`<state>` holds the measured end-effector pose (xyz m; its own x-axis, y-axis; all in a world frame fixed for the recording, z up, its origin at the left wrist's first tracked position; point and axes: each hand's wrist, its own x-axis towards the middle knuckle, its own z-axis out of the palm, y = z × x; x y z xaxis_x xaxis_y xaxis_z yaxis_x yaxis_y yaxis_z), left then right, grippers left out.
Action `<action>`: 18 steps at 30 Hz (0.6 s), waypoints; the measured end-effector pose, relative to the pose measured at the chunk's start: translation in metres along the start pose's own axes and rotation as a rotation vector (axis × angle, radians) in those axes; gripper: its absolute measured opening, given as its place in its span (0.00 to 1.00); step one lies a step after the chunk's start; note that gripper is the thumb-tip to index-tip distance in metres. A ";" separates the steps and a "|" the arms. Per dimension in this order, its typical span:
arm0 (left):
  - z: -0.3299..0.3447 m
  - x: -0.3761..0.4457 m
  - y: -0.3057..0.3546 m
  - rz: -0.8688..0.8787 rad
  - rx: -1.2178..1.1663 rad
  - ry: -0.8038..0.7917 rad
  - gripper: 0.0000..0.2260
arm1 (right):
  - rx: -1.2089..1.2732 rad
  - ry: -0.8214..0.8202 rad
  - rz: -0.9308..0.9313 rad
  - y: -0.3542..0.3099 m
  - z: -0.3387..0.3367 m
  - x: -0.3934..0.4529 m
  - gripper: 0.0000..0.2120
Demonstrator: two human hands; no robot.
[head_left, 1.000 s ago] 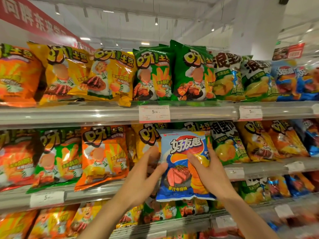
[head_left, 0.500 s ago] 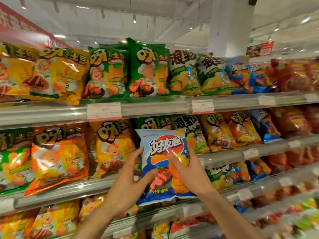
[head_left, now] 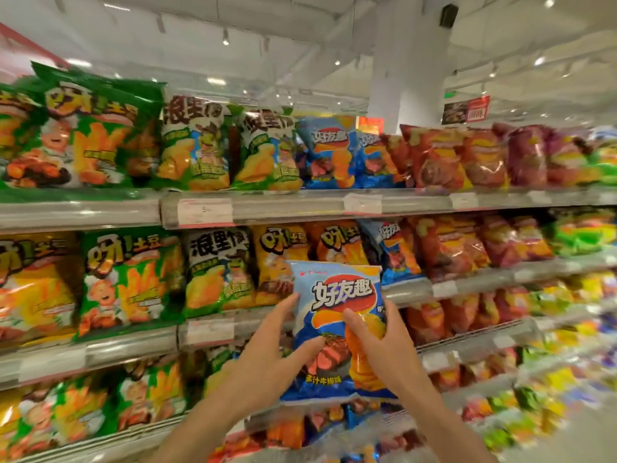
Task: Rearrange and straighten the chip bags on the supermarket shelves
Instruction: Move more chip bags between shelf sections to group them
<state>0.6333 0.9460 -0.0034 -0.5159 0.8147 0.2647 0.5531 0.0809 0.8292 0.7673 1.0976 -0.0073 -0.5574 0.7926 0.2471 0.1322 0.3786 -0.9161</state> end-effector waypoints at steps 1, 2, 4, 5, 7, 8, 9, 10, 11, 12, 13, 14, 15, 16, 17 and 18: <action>0.017 0.008 0.007 0.006 0.000 -0.010 0.36 | 0.012 0.010 0.005 0.008 -0.017 0.004 0.54; 0.032 0.015 0.013 0.012 0.001 -0.021 0.36 | 0.023 0.027 0.007 0.014 -0.034 0.008 0.52; 0.059 0.030 0.026 0.019 0.014 -0.042 0.35 | 0.033 0.058 0.028 0.028 -0.061 0.018 0.50; 0.070 0.038 0.030 0.026 0.022 -0.051 0.34 | 0.037 0.074 0.036 0.036 -0.072 0.023 0.50; 0.087 0.054 0.034 0.025 0.020 -0.073 0.32 | 0.033 0.080 0.059 0.047 -0.087 0.033 0.48; 0.096 0.063 0.036 0.022 0.014 -0.079 0.32 | 0.031 0.076 0.064 0.054 -0.093 0.040 0.47; 0.104 0.072 0.037 0.020 0.013 -0.079 0.33 | 0.032 0.078 0.070 0.059 -0.099 0.048 0.47; 0.111 0.081 0.039 0.020 0.008 -0.077 0.34 | 0.045 0.079 0.068 0.062 -0.105 0.056 0.45; 0.118 0.091 0.041 0.018 -0.010 -0.074 0.34 | 0.052 0.082 0.052 0.066 -0.109 0.066 0.41; 0.124 0.101 0.041 0.017 -0.042 -0.067 0.33 | 0.048 0.076 0.039 0.068 -0.113 0.077 0.34; 0.128 0.111 0.040 0.016 -0.085 -0.053 0.33 | 0.042 0.069 0.035 0.068 -0.114 0.087 0.27; 0.130 0.120 0.038 0.021 -0.118 -0.030 0.33 | 0.042 0.059 0.037 0.068 -0.113 0.098 0.23; 0.131 0.130 0.035 0.029 -0.129 -0.002 0.33 | 0.046 0.046 0.035 0.069 -0.111 0.110 0.23; 0.130 0.139 0.032 0.037 -0.127 0.026 0.35 | 0.044 0.029 0.025 0.068 -0.108 0.122 0.28; 0.127 0.150 0.028 0.036 -0.114 0.053 0.36 | 0.033 0.020 0.016 0.068 -0.105 0.136 0.36; 0.124 0.158 0.025 0.030 -0.098 0.085 0.36 | 0.014 0.009 0.009 0.067 -0.101 0.149 0.44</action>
<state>0.6469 1.1475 -0.0015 -0.5558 0.7642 0.3272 0.5046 -0.0026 0.8633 0.7757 1.2891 0.0003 -0.5491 0.8002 0.2411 0.1256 0.3642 -0.9228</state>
